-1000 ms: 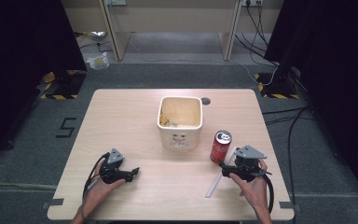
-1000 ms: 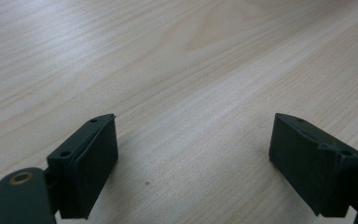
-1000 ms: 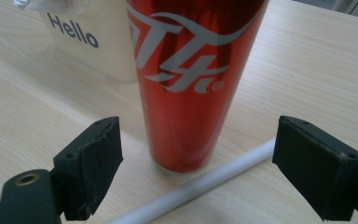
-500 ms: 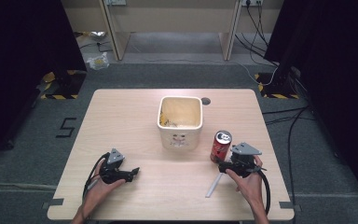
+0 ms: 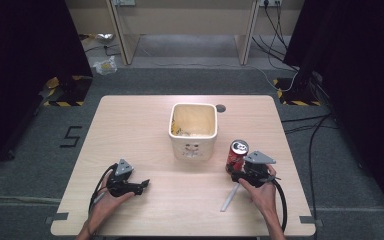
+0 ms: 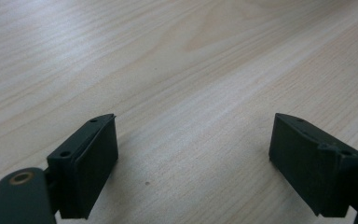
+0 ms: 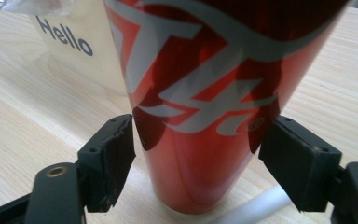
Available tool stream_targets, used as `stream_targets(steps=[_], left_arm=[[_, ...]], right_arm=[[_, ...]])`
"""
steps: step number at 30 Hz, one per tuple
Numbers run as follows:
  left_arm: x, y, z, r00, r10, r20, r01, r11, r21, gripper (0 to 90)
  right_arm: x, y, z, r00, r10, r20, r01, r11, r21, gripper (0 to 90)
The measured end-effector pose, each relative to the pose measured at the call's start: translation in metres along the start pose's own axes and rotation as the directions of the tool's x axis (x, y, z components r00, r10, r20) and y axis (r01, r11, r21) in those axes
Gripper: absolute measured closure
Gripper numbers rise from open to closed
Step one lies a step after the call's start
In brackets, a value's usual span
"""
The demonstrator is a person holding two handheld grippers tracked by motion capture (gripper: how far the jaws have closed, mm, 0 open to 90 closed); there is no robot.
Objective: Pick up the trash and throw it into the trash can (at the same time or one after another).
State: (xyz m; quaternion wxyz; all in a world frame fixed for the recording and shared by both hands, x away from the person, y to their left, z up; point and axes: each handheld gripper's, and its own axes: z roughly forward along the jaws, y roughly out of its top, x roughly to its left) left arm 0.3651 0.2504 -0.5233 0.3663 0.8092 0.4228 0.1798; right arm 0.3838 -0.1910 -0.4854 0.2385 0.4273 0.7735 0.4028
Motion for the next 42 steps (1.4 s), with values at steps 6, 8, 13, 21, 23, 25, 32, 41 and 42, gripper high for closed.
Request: stream_targets(steps=[6, 8, 13, 21, 23, 25, 32, 41, 42], left_arm=[[0.0, 0.0, 0.0, 1.0, 0.0, 0.0, 0.0, 1.0, 0.0, 14.6], [0.0, 0.0, 0.0, 1.0, 0.0, 0.0, 0.0, 1.0, 0.0, 14.6], [0.0, 0.0, 0.0, 1.0, 0.0, 0.0, 0.0, 1.0, 0.0, 14.6], [0.0, 0.0, 0.0, 1.0, 0.0, 0.0, 0.0, 1.0, 0.0, 14.6], [0.0, 0.0, 0.0, 1.0, 0.0, 0.0, 0.0, 1.0, 0.0, 14.6], [0.0, 0.0, 0.0, 1.0, 0.0, 0.0, 0.0, 1.0, 0.0, 14.6], [0.0, 0.0, 0.0, 1.0, 0.0, 0.0, 0.0, 1.0, 0.0, 14.6], [0.0, 0.0, 0.0, 1.0, 0.0, 0.0, 0.0, 1.0, 0.0, 14.6], [0.0, 0.0, 0.0, 1.0, -0.001, 0.0, 0.001, 1.0, -0.001, 14.6]], right_arm=[[0.0, 0.0, 0.004, 1.0, -0.001, -0.008, 0.001, 1.0, 0.001, 33.3], [0.0, 0.0, 0.004, 1.0, 0.001, -0.008, -0.001, 1.0, 0.002, 33.6], [0.001, 0.003, -0.001, 0.9999, 0.0, -0.011, 0.0, 1.0, -0.018, 33.7], [0.005, 0.017, -0.014, 0.9997, -0.014, -0.021, 0.013, 0.999, -0.045, 33.8], [0.007, 0.019, -0.016, 0.9994, -0.019, -0.028, 0.017, 0.999, -0.047, 33.8], [0.008, 0.021, -0.017, 0.9993, -0.028, -0.025, 0.027, 0.999, -0.042, 33.8], [0.01, 0.03, -0.022, 0.9991, -0.031, -0.03, 0.029, 0.999, -0.046, 33.9], [0.006, 0.047, -0.035, 0.9993, -0.023, -0.03, 0.021, 0.997, -0.073, 33.9], [0.006, 0.048, -0.036, 0.9993, -0.021, -0.031, 0.019, 0.997, -0.076, 33.9]])
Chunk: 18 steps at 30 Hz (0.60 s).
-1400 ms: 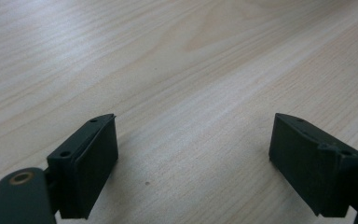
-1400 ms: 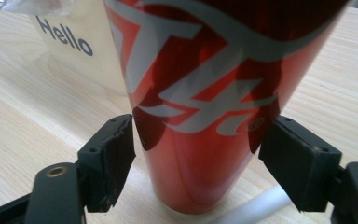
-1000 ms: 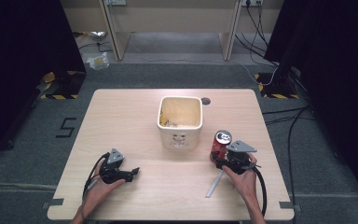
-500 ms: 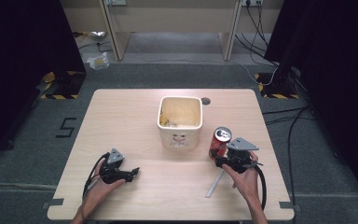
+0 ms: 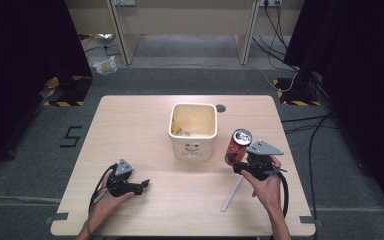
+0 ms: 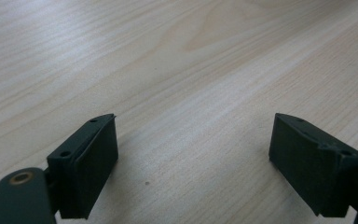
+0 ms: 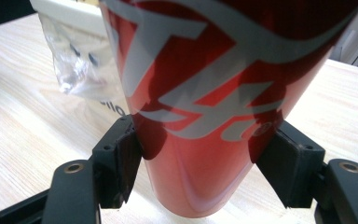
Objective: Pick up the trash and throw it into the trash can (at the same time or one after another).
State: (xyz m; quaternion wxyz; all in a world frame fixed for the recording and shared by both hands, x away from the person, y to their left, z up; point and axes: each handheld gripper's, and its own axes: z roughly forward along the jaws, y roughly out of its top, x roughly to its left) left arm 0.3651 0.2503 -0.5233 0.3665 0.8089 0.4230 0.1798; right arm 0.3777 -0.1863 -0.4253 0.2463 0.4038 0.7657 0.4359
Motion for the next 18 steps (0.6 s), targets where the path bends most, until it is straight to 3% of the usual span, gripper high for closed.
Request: stream_targets(steps=[18], left_arm=[[0.0, 0.0, 0.0, 1.0, 0.0, 0.0, 0.0, 1.0, 0.0, 14.6]], right_arm=[[-0.005, 0.019, -0.008, 0.9999, -0.004, -0.011, 0.005, 1.0, 0.006, 34.0]])
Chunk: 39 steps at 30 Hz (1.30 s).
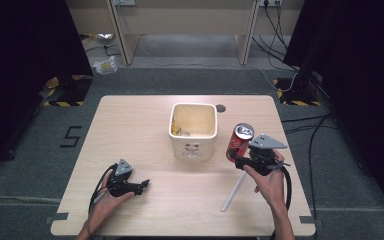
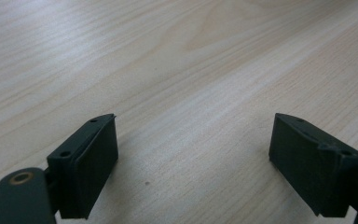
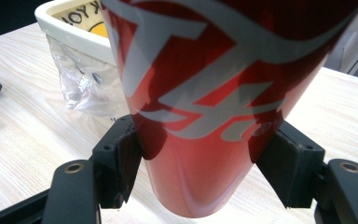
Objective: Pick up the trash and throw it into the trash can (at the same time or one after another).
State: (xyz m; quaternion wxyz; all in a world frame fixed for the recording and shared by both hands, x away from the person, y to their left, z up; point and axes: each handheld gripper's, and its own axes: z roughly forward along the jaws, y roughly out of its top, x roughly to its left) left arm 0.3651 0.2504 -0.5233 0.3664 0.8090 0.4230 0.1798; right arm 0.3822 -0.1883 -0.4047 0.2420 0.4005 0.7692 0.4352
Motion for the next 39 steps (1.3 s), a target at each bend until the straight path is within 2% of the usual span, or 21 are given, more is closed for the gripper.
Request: stream_targets(steps=[10, 25, 39], left_arm=[[0.0, 0.0, 0.0, 1.0, 0.0, 0.0, 0.0, 1.0, 0.0, 14.6], [0.0, 0.0, 0.0, 1.0, -0.001, 0.0, 0.001, 1.0, -0.001, 14.6], [0.0, 0.0, 0.0, 1.0, -0.002, 0.0, 0.002, 1.0, -0.001, 14.6]], right_arm=[[0.0, 0.014, -0.001, 1.0, 0.004, -0.008, -0.004, 1.0, -0.014, 34.0], [0.001, 0.045, -0.005, 0.9998, -0.02, -0.002, 0.02, 0.999, -0.043, 33.9], [0.005, 0.073, 0.0, 0.9995, -0.028, -0.017, 0.027, 0.999, -0.045, 34.0]])
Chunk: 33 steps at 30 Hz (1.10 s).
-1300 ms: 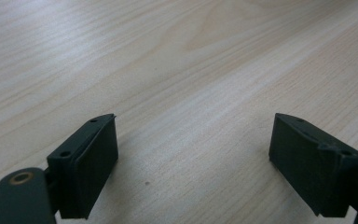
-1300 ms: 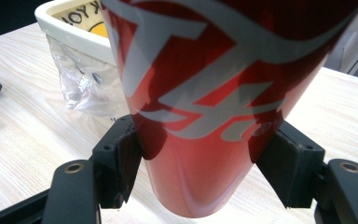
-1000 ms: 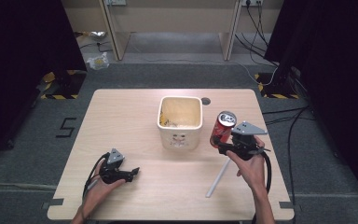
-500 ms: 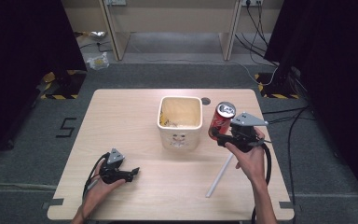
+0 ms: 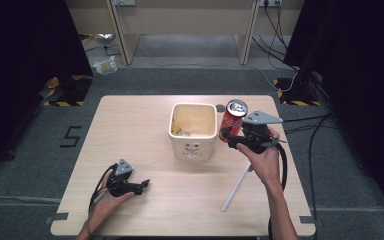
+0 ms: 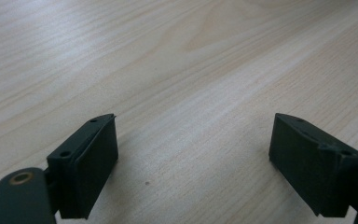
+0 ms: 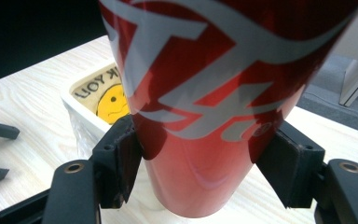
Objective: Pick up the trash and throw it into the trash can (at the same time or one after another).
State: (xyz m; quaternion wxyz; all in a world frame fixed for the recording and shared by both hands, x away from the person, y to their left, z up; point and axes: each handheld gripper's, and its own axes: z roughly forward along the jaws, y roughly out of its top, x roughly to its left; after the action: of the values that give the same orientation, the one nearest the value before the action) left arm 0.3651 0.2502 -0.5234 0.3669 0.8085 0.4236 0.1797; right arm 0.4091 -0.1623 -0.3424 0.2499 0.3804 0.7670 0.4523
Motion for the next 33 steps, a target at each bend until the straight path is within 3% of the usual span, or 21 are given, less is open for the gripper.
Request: stream_targets(steps=[19, 33], left_arm=[[0.0, 0.0, 0.0, 1.0, 0.0, 0.0, 0.0, 1.0, 0.0, 14.6], [0.0, 0.0, 0.0, 1.0, 0.0, 0.0, 0.0, 1.0, 0.0, 14.6]], right_arm=[[0.003, 0.025, 0.014, 0.9996, -0.007, -0.028, 0.008, 1.0, 0.016, 34.0], [0.013, 0.043, 0.046, 0.9973, -0.01, -0.072, 0.012, 0.999, 0.032, 34.0]])
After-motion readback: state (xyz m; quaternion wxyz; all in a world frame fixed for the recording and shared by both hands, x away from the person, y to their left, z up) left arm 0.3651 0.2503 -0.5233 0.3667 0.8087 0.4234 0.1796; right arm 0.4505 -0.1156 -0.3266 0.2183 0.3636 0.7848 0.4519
